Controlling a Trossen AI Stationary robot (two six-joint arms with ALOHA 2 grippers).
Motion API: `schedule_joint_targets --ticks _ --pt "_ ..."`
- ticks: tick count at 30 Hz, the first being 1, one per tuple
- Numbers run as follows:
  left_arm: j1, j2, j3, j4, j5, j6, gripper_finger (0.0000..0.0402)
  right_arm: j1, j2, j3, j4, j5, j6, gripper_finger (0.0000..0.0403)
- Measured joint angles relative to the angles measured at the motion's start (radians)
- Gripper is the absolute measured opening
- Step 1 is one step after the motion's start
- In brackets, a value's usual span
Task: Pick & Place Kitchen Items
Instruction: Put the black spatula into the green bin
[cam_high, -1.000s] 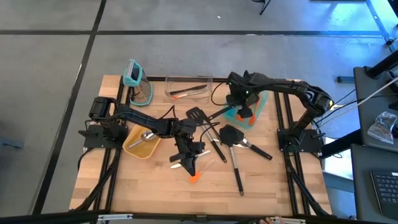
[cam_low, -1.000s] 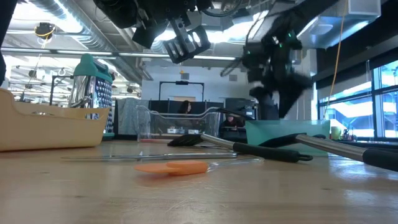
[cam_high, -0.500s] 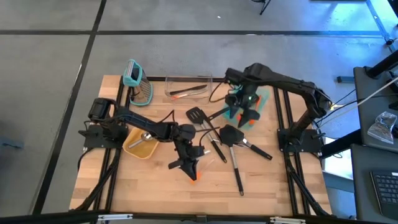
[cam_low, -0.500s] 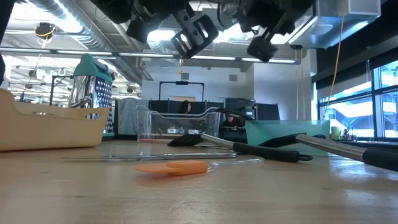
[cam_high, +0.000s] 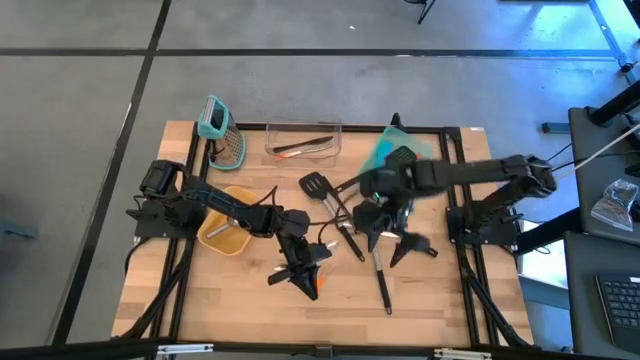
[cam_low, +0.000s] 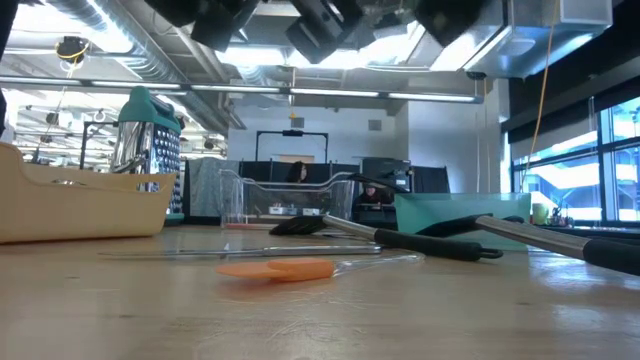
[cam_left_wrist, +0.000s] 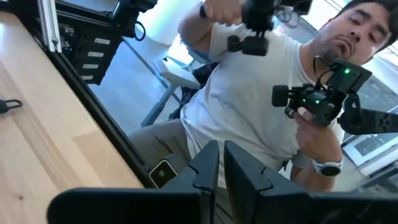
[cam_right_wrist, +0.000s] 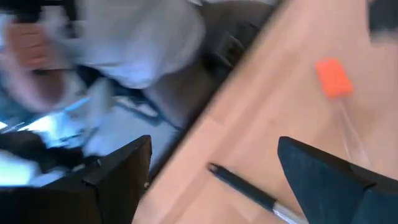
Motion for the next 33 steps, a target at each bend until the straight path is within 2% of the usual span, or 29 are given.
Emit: schedule_joint_targets --ticks 4,8,12,15,19,23,26,28,30,33 --pt "-0.009 0.000 0.000 0.013 -0.017 -0.022 0.0019 0.071 -0.114 -0.246 0.318 0.182 0.209 0.0351" --pt "-0.009 0.000 0.000 0.094 -0.023 -0.027 0.0019 0.122 -0.246 -0.456 0.642 0.309 0.307 0.0351" --pt "0.004 0.000 0.000 0.213 -0.070 -0.032 0.0019 0.168 -0.372 -0.602 0.894 0.525 0.365 0.0351" --pt "0.024 0.000 0.000 0.307 -0.106 -0.031 0.0019 0.189 -0.443 -0.654 1.037 0.631 0.346 0.0351" --pt "0.050 0.000 0.000 0.346 -0.132 0.003 0.0019 0.192 -0.499 -0.656 1.138 0.646 0.213 0.0351" --pt "0.073 0.000 0.000 0.308 -0.160 0.122 0.0019 0.184 -0.517 -0.627 1.239 0.670 0.148 0.0351" --pt "0.071 0.000 0.000 0.285 -0.277 0.115 0.0019 0.184 -0.520 -0.622 1.311 0.676 0.177 0.0351" --pt "0.061 0.000 0.000 0.285 -0.335 0.127 0.0019 0.186 -0.520 -0.621 1.325 0.658 0.263 0.0351" --pt "0.044 0.000 0.000 0.284 -0.400 0.176 0.0019 0.188 -0.519 -0.621 1.318 0.611 0.347 0.0351" --pt "0.016 0.000 0.000 0.278 -0.537 0.287 0.0019 0.188 -0.519 -0.621 1.330 0.508 0.361 0.0351"
